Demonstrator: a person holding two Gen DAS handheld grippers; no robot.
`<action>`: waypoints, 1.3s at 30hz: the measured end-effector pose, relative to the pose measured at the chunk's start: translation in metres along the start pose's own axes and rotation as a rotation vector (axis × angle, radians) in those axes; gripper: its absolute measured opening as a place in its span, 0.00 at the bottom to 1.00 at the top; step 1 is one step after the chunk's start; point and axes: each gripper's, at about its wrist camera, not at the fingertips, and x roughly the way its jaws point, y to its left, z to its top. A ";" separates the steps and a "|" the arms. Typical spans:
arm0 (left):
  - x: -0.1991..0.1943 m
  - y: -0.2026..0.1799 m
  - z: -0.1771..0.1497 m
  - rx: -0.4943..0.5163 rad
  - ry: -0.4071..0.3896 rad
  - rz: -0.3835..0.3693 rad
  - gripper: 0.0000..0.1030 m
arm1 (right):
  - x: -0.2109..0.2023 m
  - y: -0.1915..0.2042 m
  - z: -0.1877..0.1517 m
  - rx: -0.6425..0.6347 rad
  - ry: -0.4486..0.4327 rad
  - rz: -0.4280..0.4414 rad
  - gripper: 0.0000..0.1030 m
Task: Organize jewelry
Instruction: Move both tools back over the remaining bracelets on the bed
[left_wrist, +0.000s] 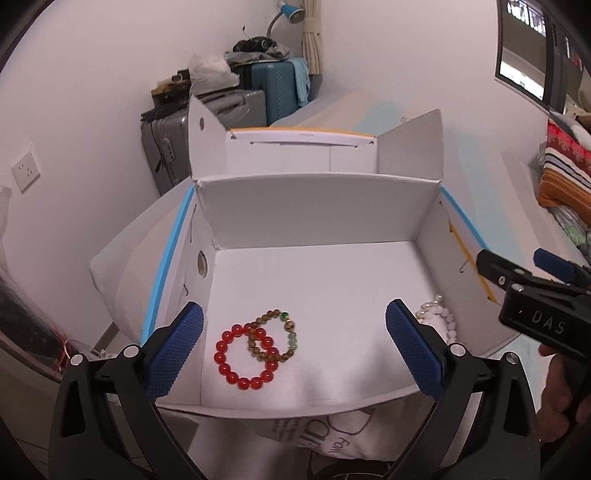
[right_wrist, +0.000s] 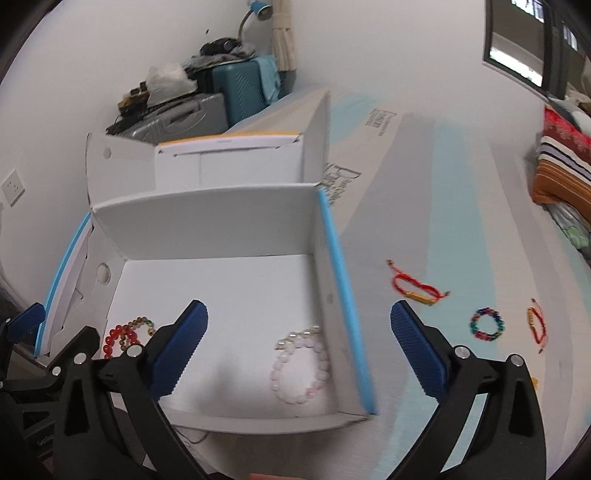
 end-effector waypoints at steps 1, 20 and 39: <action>-0.005 -0.005 0.000 0.006 -0.014 -0.008 0.94 | -0.003 -0.006 0.000 0.004 -0.005 -0.007 0.93; -0.036 -0.134 0.005 0.119 -0.076 -0.178 0.94 | -0.068 -0.160 -0.027 0.130 -0.052 -0.136 0.93; 0.017 -0.298 0.007 0.245 0.017 -0.304 0.94 | -0.040 -0.323 -0.095 0.300 0.051 -0.265 0.93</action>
